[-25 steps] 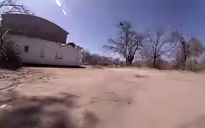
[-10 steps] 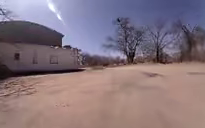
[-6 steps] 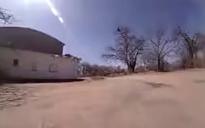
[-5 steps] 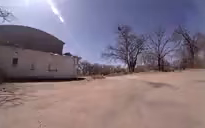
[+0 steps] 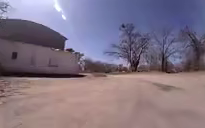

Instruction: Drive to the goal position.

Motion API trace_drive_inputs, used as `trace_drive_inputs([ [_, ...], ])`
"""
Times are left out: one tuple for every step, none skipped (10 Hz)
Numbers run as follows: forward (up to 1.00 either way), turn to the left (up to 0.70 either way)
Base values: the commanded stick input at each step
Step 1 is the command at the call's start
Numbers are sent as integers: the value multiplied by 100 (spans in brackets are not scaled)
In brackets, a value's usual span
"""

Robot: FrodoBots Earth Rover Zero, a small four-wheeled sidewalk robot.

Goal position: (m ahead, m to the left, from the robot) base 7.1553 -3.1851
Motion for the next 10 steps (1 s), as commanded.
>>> trace_drive_inputs([
  [100,0],
  [100,0],
  [100,0],
  [100,0],
  [100,0],
  [100,0],
  [100,0],
  [100,0],
  [100,0],
  [100,0],
])
